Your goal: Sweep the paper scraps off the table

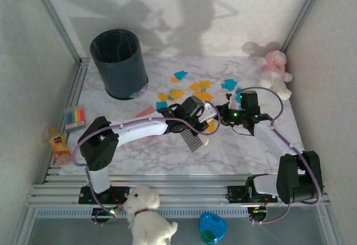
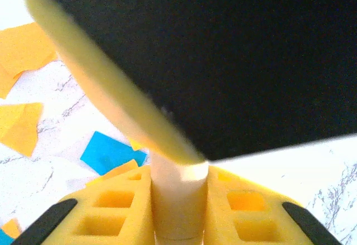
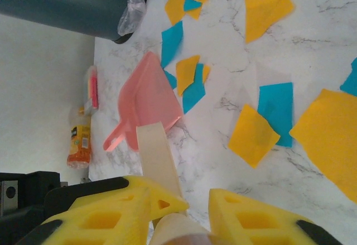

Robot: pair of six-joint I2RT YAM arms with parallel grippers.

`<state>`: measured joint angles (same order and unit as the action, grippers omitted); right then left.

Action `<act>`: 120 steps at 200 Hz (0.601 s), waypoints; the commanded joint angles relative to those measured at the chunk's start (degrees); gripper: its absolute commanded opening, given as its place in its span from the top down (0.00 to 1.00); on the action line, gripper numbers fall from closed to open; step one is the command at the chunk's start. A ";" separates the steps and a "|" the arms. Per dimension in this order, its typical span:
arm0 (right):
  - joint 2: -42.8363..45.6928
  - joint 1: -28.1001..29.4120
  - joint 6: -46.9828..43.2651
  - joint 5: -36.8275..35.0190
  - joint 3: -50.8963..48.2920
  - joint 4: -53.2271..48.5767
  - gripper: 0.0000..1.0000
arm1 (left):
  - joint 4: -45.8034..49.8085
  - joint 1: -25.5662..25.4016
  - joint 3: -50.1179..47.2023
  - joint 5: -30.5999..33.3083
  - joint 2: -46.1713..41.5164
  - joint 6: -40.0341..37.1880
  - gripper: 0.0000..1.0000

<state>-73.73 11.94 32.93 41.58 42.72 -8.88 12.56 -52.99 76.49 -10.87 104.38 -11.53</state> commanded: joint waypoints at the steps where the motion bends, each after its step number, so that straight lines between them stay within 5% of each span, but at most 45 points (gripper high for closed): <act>1: 0.00 0.85 0.03 -0.20 1.29 0.40 0.74 | -1.86 0.17 2.40 -0.82 -0.36 0.81 0.78; 39: 2.07 0.86 0.25 -5.00 1.28 -1.02 0.85 | -1.07 0.17 2.17 -1.55 -0.92 0.48 0.66; 77: 5.27 0.71 0.16 -10.99 1.64 -3.45 0.91 | 0.24 0.33 0.46 0.68 -3.81 -0.27 0.38; 120: 7.76 -0.53 0.56 -13.96 2.32 -5.45 0.93 | 3.81 1.40 -2.22 4.46 -9.27 -0.11 0.29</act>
<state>-67.88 12.23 33.50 30.30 42.98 -12.56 13.10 -52.86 75.55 -9.52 100.29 -11.77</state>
